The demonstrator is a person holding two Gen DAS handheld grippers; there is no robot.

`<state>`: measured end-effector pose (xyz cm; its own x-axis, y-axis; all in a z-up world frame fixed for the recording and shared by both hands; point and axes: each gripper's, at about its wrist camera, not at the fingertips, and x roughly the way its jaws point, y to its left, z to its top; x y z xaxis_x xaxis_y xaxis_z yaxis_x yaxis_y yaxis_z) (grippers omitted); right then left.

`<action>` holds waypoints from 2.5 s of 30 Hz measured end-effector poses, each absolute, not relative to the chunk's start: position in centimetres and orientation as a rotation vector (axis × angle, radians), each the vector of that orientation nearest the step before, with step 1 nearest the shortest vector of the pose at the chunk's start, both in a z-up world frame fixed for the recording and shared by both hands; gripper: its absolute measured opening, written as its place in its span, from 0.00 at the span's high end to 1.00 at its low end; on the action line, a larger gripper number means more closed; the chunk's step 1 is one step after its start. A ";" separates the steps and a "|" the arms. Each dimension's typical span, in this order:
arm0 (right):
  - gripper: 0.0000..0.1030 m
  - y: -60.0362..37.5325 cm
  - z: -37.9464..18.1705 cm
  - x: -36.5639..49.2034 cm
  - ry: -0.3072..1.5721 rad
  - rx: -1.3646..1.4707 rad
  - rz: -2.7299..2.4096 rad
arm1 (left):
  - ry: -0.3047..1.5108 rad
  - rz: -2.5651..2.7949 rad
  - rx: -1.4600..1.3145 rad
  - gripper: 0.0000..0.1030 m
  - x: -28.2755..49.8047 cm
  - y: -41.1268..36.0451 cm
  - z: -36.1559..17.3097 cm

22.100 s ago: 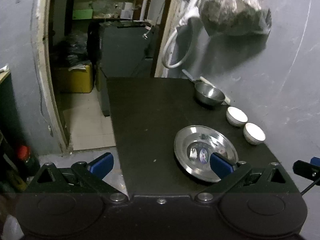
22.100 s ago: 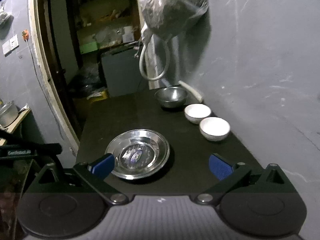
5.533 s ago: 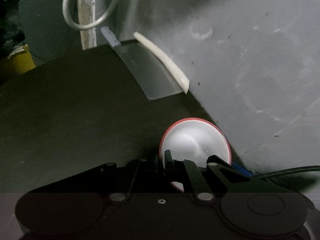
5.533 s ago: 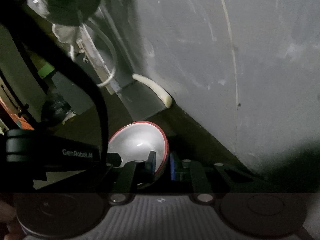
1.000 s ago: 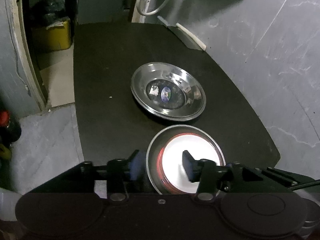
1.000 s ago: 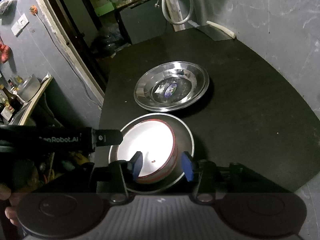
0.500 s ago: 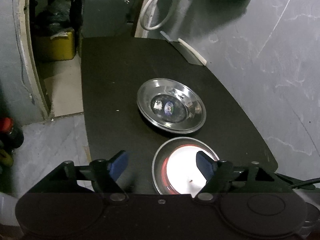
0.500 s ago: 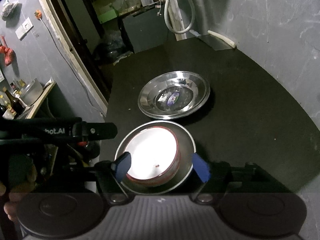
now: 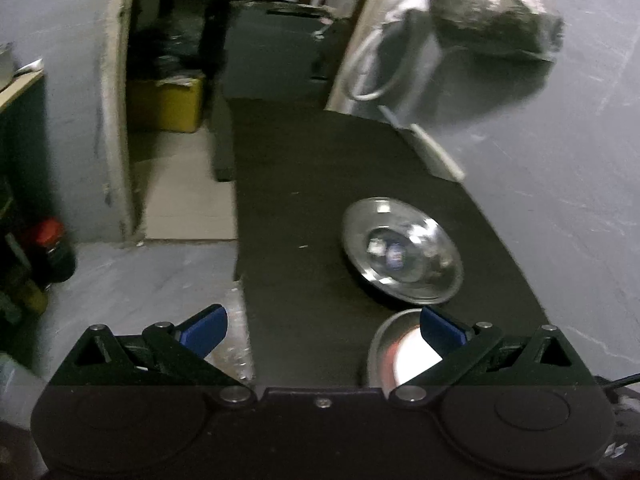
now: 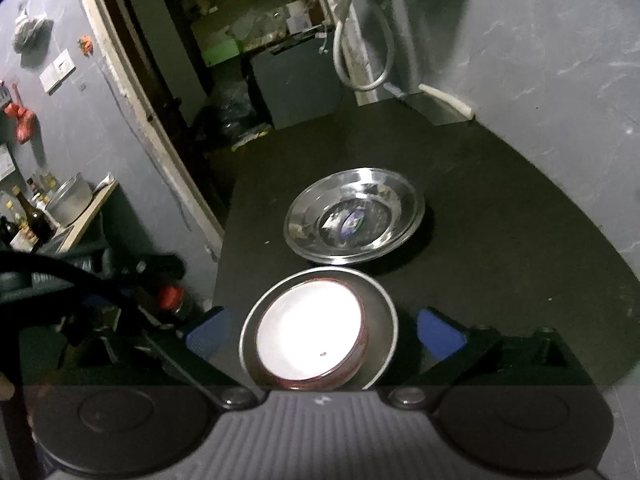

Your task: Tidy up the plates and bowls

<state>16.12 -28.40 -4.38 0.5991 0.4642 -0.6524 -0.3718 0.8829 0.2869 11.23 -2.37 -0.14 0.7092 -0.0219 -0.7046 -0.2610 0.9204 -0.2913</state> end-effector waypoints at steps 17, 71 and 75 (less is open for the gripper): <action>0.00 -31.7 -6.2 16.0 0.848 0.112 0.297 | 0.937 0.121 -0.370 0.01 10.3 -1.8 -3.3; 0.00 -30.0 -10.7 24.3 1.114 -0.155 0.415 | 1.156 0.022 -0.266 0.10 16.9 -4.6 -6.0; 0.00 -29.8 -10.9 24.3 1.117 -0.181 0.433 | 1.161 0.004 -0.250 0.19 17.1 -5.1 -5.9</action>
